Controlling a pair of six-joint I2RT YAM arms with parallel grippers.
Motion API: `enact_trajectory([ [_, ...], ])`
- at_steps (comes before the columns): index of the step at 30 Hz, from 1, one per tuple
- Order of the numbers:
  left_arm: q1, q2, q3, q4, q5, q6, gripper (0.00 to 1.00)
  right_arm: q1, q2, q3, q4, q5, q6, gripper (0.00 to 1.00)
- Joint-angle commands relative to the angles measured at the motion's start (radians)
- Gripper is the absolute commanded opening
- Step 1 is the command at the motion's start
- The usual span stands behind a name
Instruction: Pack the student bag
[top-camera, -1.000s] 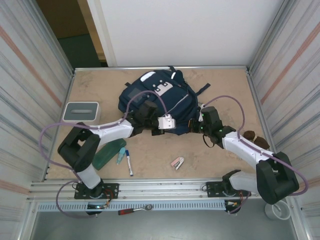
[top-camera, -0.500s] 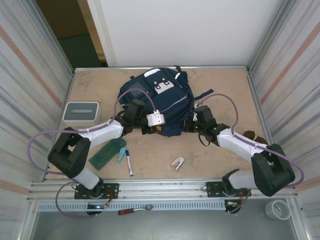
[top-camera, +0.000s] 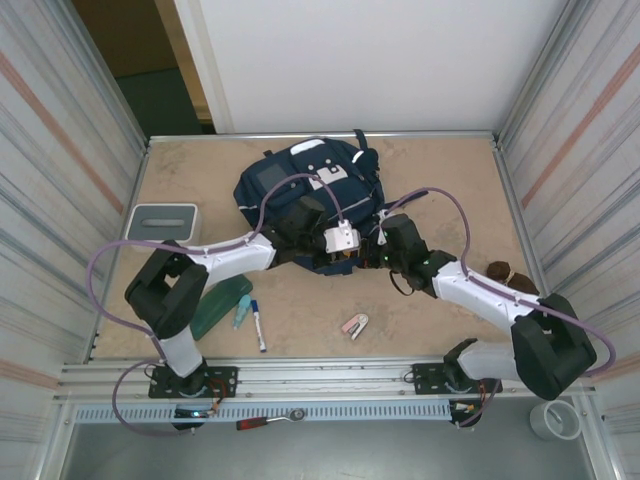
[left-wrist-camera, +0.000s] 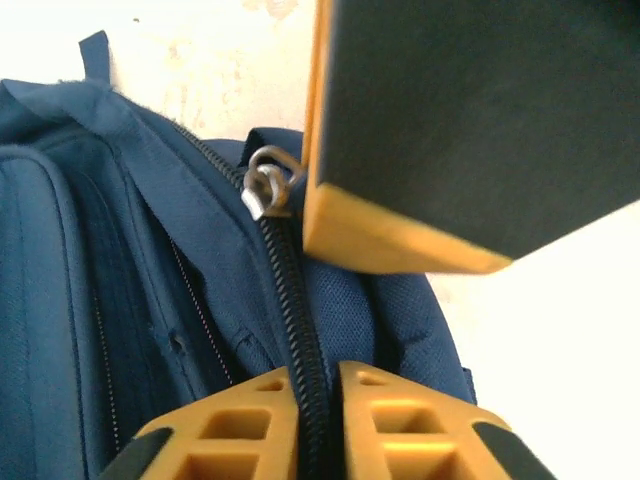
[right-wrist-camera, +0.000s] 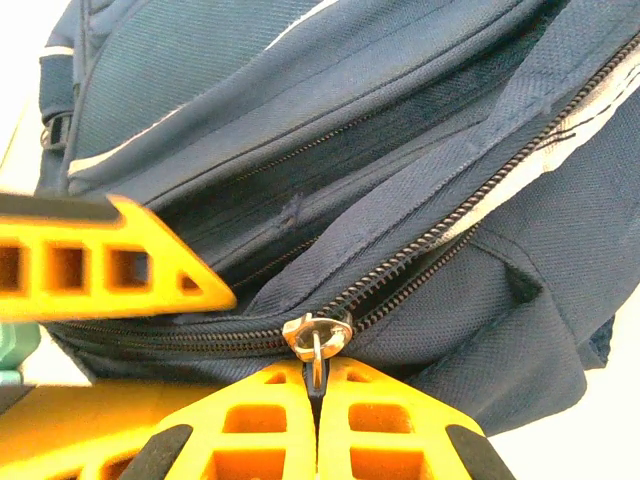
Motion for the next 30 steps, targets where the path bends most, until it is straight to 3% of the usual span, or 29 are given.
enact_trajectory([
  [1,0.056,-0.056,-0.025,-0.031,0.069,-0.014,0.03,-0.048,-0.042,-0.001,-0.039,0.082,-0.024,0.0],
  [7,0.172,-0.16,-0.116,-0.024,0.123,0.025,0.0,-0.203,0.02,0.0,-0.12,0.097,-0.029,0.0],
  [11,0.241,-0.163,-0.126,-0.041,0.112,0.023,0.01,-0.181,0.041,-0.005,-0.04,0.039,-0.029,0.0],
  [14,0.247,-0.147,-0.108,-0.072,0.067,0.025,0.09,-0.117,0.061,0.013,-0.007,0.04,-0.034,0.0],
  [18,0.199,-0.155,-0.077,-0.129,0.062,0.009,0.41,-0.059,0.06,0.023,0.033,0.024,-0.015,0.0],
  [21,0.127,-0.167,-0.07,-0.122,0.033,0.021,0.54,-0.034,0.044,0.021,0.064,0.003,0.012,0.0],
  [27,0.037,-0.079,0.014,-0.128,0.022,0.011,0.58,0.018,0.011,0.02,0.124,-0.036,0.048,0.0],
  [30,0.022,-0.025,0.066,-0.159,0.022,0.011,0.5,0.042,-0.01,0.018,0.135,-0.038,0.043,0.0],
])
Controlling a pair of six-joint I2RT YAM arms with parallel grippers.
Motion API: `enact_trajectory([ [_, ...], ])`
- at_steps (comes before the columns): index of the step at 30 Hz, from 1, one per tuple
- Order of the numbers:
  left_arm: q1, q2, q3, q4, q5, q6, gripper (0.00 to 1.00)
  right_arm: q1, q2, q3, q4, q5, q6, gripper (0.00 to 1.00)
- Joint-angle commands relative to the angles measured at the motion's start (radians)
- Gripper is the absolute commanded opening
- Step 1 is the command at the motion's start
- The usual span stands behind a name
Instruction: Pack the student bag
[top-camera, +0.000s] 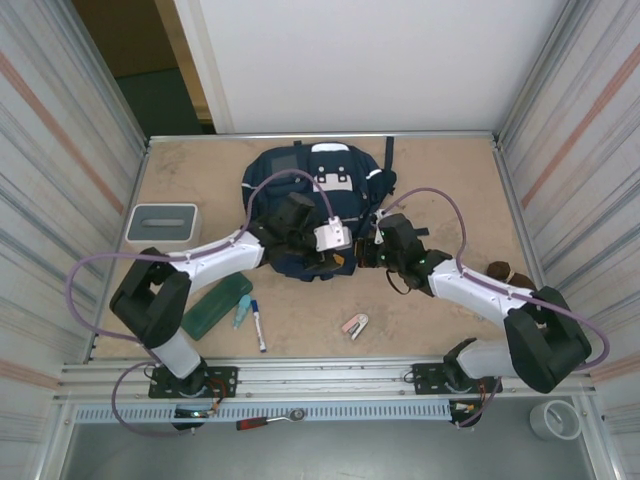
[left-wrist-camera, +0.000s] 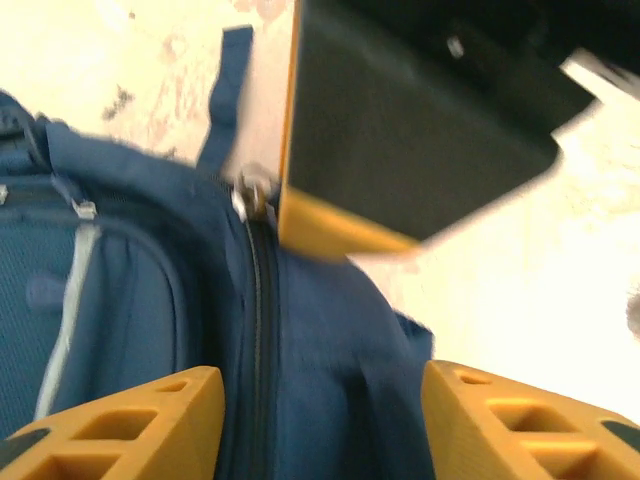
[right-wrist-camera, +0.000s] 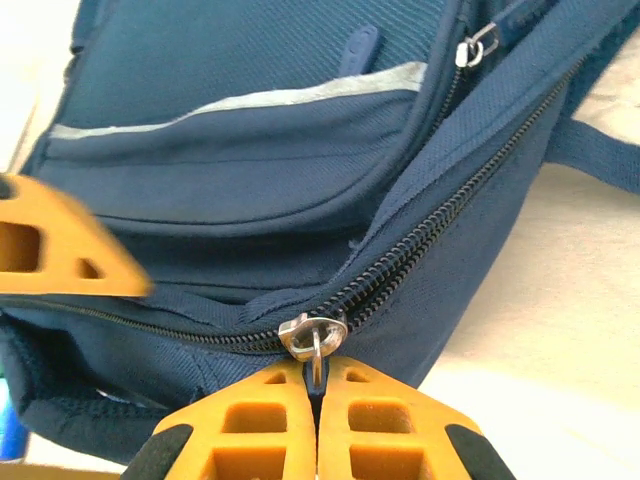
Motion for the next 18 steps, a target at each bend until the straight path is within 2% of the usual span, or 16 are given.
enact_trajectory([
  [1,-0.002,0.054,0.061,-0.045,-0.011,0.004,0.45,0.026,-0.055,0.014,0.071,-0.01,0.016,0.0],
  [4,0.005,0.055,0.066,-0.06,-0.003,0.016,0.24,0.021,-0.075,-0.001,0.04,0.011,-0.008,0.0],
  [6,0.032,0.024,0.052,-0.069,0.045,0.018,0.08,-0.012,-0.08,-0.008,-0.008,0.023,-0.027,0.0],
  [8,0.069,-0.026,0.02,-0.06,0.121,0.007,0.01,-0.075,-0.066,-0.007,-0.059,0.006,-0.037,0.0],
  [11,0.131,-0.123,-0.068,0.014,0.241,-0.019,0.0,-0.197,-0.012,0.013,-0.122,-0.05,-0.038,0.0],
  [14,0.184,-0.193,-0.159,0.104,0.315,-0.044,0.0,-0.237,0.042,0.039,-0.12,-0.078,-0.047,0.0],
  [17,0.217,-0.208,-0.191,0.107,0.293,-0.046,0.0,-0.231,0.09,0.079,-0.117,-0.093,-0.059,0.0],
  [18,0.22,-0.207,-0.187,0.092,0.269,-0.046,0.04,-0.228,0.099,0.085,-0.114,-0.099,-0.059,0.0],
])
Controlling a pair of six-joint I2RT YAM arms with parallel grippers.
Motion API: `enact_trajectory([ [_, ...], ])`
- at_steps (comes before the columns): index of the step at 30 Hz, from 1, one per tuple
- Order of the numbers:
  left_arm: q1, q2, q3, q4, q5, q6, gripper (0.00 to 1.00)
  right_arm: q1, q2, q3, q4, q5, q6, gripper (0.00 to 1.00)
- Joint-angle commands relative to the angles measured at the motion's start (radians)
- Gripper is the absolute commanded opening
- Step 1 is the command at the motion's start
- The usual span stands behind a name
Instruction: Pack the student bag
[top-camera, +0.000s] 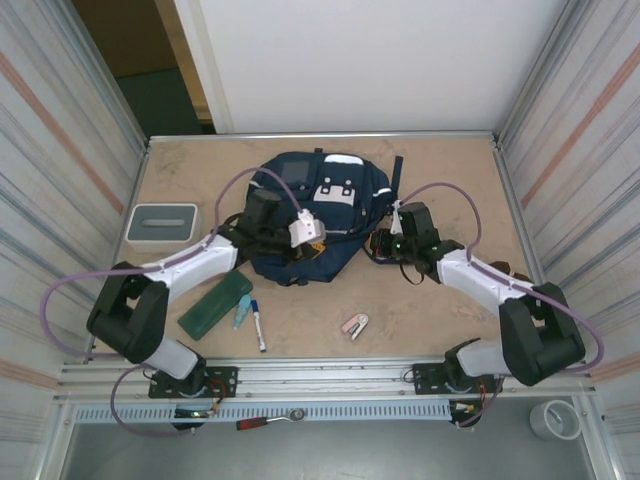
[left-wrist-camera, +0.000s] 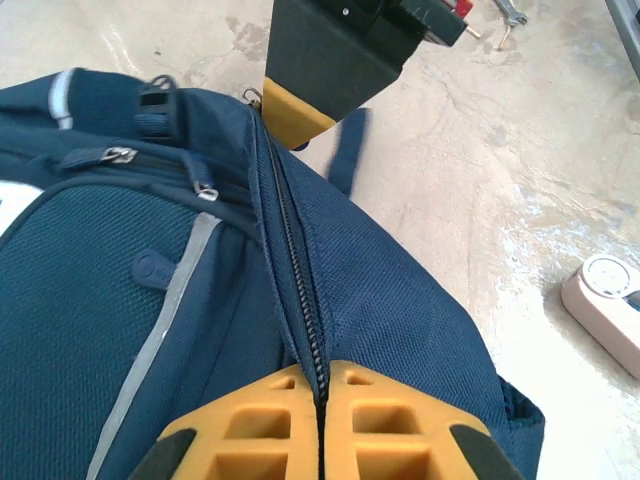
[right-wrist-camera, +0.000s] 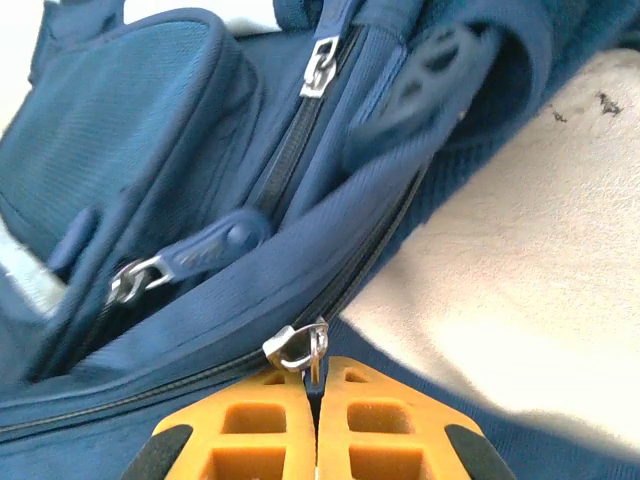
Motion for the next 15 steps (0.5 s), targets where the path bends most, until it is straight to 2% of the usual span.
enact_trajectory([
  [1,0.036,-0.035,-0.001,0.016,-0.021,-0.017,0.09,-0.016,0.026,0.042,-0.046,0.044,-0.019,0.0],
  [4,0.006,-0.033,0.028,-0.031,-0.075,-0.039,0.33,0.009,0.007,0.04,-0.031,0.046,-0.018,0.0],
  [7,-0.088,-0.028,0.044,-0.032,-0.211,-0.027,0.49,0.041,-0.026,0.035,-0.016,0.045,0.001,0.0],
  [11,-0.219,0.032,0.102,-0.031,-0.389,-0.043,0.56,0.082,-0.076,0.024,0.012,0.045,0.032,0.0],
  [15,-0.273,0.125,0.152,-0.028,-0.463,-0.056,0.57,0.101,-0.119,0.02,0.027,0.043,0.047,0.0],
])
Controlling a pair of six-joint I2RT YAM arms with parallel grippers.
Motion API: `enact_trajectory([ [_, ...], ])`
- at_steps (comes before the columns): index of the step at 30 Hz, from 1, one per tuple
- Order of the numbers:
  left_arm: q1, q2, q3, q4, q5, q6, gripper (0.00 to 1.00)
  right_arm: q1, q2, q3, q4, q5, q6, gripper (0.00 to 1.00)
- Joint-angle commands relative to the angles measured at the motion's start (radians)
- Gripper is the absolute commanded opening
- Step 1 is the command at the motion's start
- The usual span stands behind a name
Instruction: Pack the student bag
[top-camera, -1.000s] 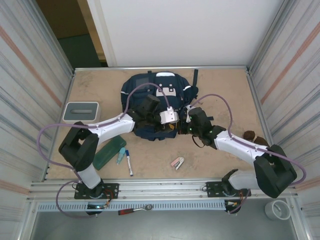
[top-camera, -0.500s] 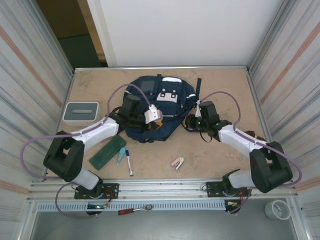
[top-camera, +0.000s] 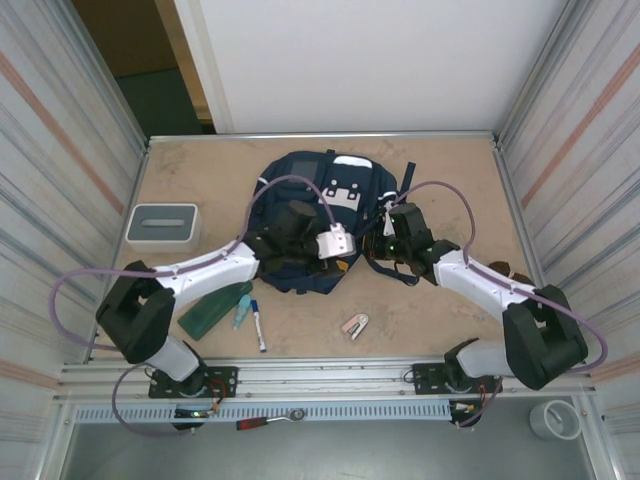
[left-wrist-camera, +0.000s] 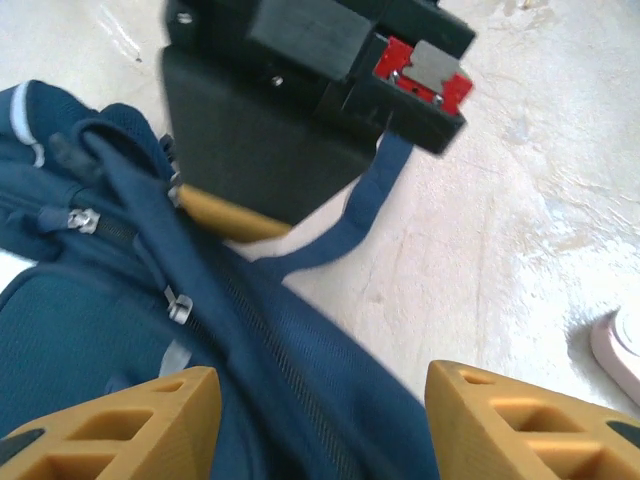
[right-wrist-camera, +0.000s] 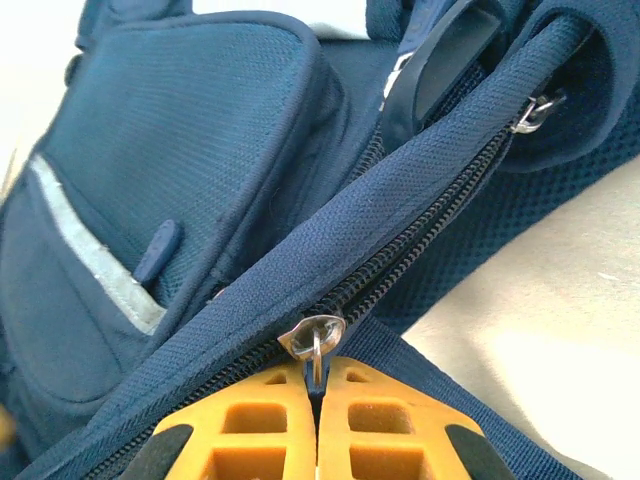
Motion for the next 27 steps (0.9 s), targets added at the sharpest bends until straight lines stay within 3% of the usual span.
enact_trajectory([
  [1,-0.009,0.073,0.047,-0.008,-0.14,-0.024,0.55,0.017,-0.073,0.006,0.06,-0.001,0.027,0.0],
  [3,-0.009,0.102,0.062,-0.018,-0.166,-0.023,0.47,0.021,-0.09,-0.003,0.06,0.001,0.014,0.0],
  [6,-0.004,0.087,0.058,-0.028,-0.15,0.003,0.21,0.004,-0.093,-0.014,0.021,0.03,-0.027,0.0],
  [9,0.029,0.003,0.007,-0.004,0.042,0.019,0.04,-0.07,-0.053,0.0,-0.057,0.064,-0.061,0.0],
  [13,0.095,-0.116,-0.099,0.121,0.33,-0.011,0.0,-0.197,0.075,0.074,-0.166,0.085,-0.058,0.0],
  [15,0.106,-0.13,-0.115,0.141,0.384,-0.015,0.0,-0.229,0.129,0.106,-0.179,0.066,-0.051,0.0],
  [18,0.108,-0.098,-0.099,0.112,0.378,-0.001,0.0,-0.244,0.157,0.133,-0.174,-0.005,-0.058,0.01],
  [24,0.106,-0.028,-0.048,0.072,0.373,-0.006,0.0,-0.299,0.044,0.053,-0.087,-0.277,-0.058,0.51],
  [27,0.101,-0.015,-0.042,0.078,0.374,-0.006,0.0,-0.388,0.03,0.014,-0.011,-0.415,0.067,0.64],
])
